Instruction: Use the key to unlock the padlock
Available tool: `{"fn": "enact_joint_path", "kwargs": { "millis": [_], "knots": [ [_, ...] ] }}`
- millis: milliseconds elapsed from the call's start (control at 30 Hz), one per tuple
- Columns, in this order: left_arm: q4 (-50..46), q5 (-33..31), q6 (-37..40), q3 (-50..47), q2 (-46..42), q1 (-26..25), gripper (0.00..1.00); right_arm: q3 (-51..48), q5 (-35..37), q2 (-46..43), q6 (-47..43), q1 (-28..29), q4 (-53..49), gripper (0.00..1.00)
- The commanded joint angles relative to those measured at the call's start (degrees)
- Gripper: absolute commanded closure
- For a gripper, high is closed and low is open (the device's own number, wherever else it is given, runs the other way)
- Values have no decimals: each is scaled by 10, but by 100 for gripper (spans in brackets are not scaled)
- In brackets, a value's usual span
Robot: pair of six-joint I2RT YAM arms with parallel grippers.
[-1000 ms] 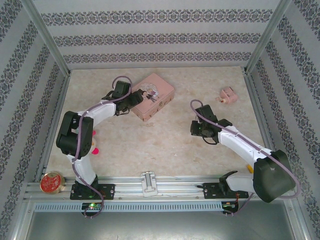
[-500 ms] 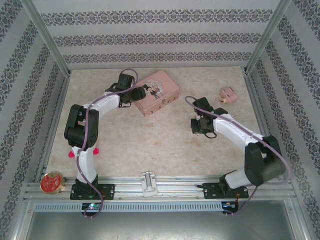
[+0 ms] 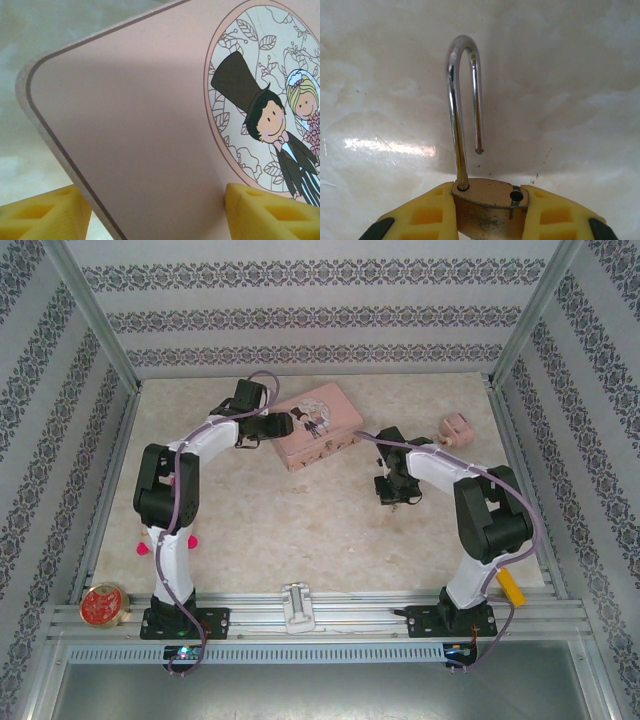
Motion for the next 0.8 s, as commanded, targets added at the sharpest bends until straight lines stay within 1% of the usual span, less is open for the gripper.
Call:
{"fn": "enact_joint_path", "kwargs": {
  "millis": [0, 100, 200, 333, 433, 567, 667, 767],
  "knots": [
    [-39, 30, 56, 21, 32, 3, 32, 21, -17, 15, -19, -9, -18, 73],
    [-40, 45, 86, 40, 43, 4, 32, 31, -23, 12, -24, -15, -18, 63],
    [-38, 66, 120, 66, 57, 5, 33, 45, -32, 3, -27, -21, -19, 59],
    [-51, 124, 156, 122, 91, 5, 34, 58, -41, -3, -25, -28, -18, 58],
    [-72, 165, 166, 170, 124, 5, 35, 57, -40, -7, -19, -29, -18, 58],
    [-95, 172, 152, 208, 146, 6, 35, 48, -46, -25, -13, -29, -15, 58],
    [-85, 166, 136, 197, 136, 5, 33, 39, -45, -46, -3, -30, -14, 58],
    [-80, 162, 125, 179, 116, 5, 30, 30, -42, -71, 13, -34, -14, 57]
  ]
}}
